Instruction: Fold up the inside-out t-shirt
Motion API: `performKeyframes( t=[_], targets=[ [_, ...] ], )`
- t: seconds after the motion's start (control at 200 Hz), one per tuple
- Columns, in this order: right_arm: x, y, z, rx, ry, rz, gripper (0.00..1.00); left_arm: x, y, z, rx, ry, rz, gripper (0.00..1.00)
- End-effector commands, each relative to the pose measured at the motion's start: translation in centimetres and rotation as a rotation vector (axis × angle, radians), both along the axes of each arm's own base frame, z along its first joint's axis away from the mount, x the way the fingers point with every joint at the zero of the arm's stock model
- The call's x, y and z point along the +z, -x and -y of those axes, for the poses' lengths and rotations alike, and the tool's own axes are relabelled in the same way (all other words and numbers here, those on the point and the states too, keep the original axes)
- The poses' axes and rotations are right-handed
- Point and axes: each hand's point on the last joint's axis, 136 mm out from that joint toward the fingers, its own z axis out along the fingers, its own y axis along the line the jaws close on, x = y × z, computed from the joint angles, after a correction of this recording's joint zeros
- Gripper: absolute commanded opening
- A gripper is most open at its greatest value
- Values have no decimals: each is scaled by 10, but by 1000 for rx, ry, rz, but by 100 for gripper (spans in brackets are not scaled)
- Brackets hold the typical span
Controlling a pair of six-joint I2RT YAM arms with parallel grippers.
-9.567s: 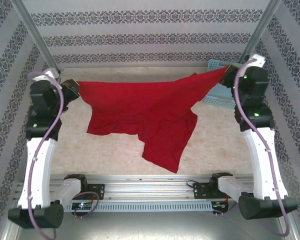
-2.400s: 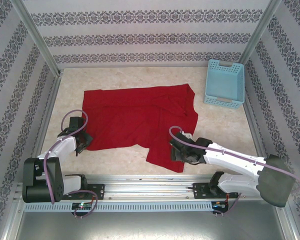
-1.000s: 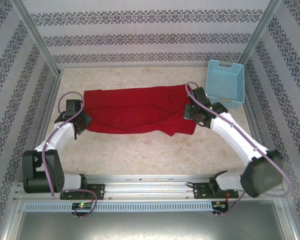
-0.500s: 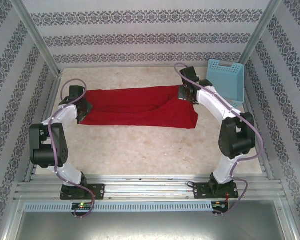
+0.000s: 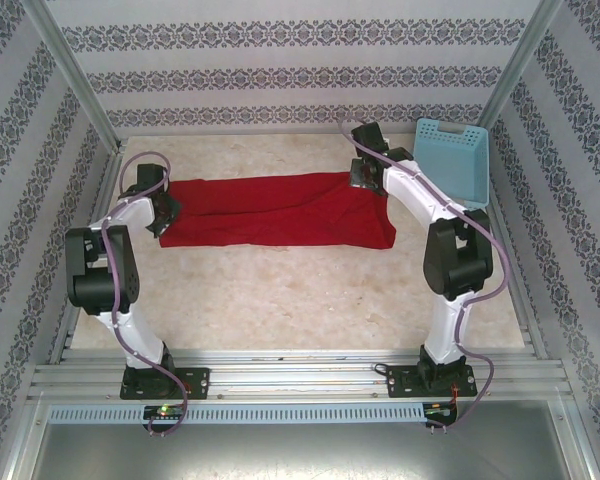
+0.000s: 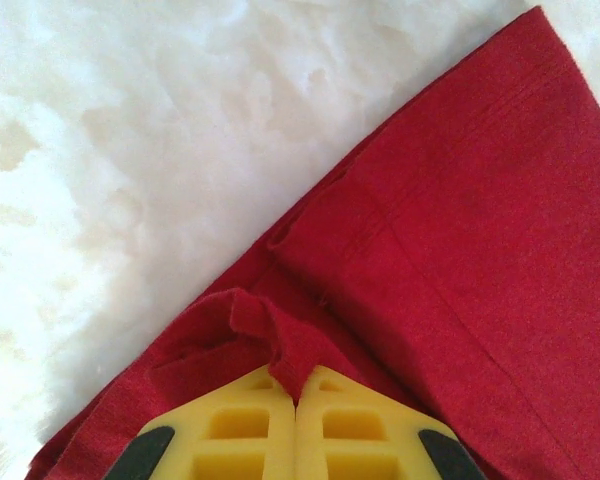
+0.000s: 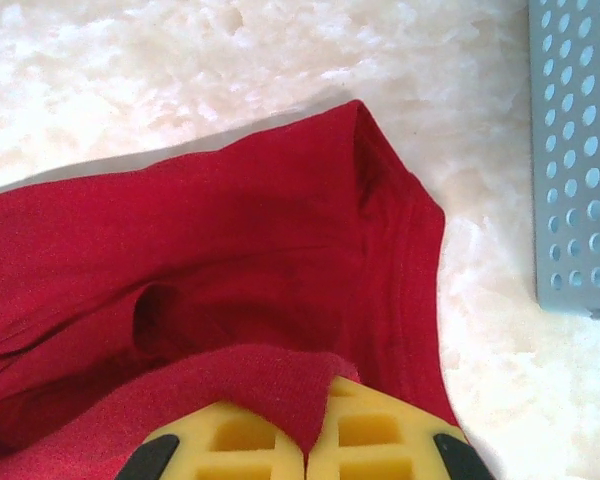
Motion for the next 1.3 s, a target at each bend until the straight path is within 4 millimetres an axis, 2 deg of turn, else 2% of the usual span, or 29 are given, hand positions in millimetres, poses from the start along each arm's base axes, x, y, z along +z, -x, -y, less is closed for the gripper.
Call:
performKeyframes(
  t=[0.0,0.115,0.245,0.285,0.4,0.47,0.545,0.634,0.744,0.814,0.874,0.974,1.099,1.189,1.294],
  targets=[
    [0,-13,11,-22,53,18,0,3,-11,-8,-4,-17,-3,2],
    [-6,-20,14,-30,59,6,0,0,-19,-9,-21,-18,-21,3],
    [-11,-28,16,-35,63,0,0,-2,-21,-9,-35,-17,-40,15],
    [-12,-31,16,-33,63,-1,12,-1,-18,-11,-28,-29,-50,19],
    [-8,-36,19,-27,73,-9,30,8,-12,-21,-4,-57,-43,32],
    [-2,-35,21,-24,82,-11,43,20,-6,-28,3,-85,-31,36],
    [3,-27,19,-2,69,-10,51,36,2,-30,-3,-123,-6,38],
    [4,-11,13,19,28,-11,52,49,10,-23,-34,-142,35,40],
    [-7,13,0,48,-39,-38,53,52,10,9,-150,-135,63,40],
    [-17,28,-11,65,-98,-59,54,44,5,38,-247,-94,67,40],
    [-27,40,-28,103,-174,-81,55,34,0,61,-311,-53,79,40],
    [-47,59,-45,123,-205,-141,55,14,-5,80,-362,-18,69,41],
    [-76,69,-49,101,-226,-206,56,-16,-5,81,-362,6,9,42],
    [-96,72,-33,32,-217,-273,56,-37,0,74,-338,23,-40,43],
    [-114,68,-3,-65,-186,-293,56,-55,11,57,-279,40,-74,44]
  ],
)
